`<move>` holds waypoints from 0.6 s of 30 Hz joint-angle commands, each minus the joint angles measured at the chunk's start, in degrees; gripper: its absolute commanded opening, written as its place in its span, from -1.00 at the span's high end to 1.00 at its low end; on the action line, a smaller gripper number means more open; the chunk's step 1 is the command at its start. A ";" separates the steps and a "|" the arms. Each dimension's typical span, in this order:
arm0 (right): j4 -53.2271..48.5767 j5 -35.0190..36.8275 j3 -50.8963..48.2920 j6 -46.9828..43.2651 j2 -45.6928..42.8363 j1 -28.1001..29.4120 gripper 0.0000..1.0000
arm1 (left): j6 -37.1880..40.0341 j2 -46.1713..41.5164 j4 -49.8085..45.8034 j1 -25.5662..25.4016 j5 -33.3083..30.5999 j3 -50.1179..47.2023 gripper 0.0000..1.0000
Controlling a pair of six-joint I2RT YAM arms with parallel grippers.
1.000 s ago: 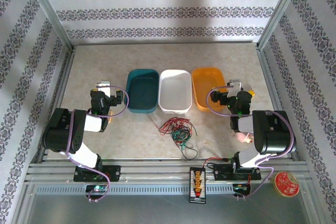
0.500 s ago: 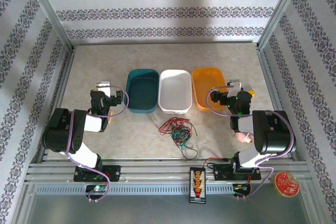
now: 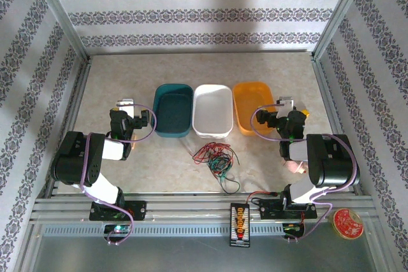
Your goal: Untangle the cables
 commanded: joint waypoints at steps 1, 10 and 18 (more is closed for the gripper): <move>0.80 0.80 0.97 0.71 0.09 -0.34 -0.96 | 0.78 0.16 0.43 0.42 0.71 0.87 -0.98; -33.96 21.50 9.24 12.03 -22.59 1.15 -0.96 | 0.59 0.17 0.00 0.46 0.97 1.04 -0.98; -60.57 19.15 16.80 11.38 -38.16 21.74 -0.95 | -5.40 -12.51 -38.40 0.43 -7.94 16.48 -0.98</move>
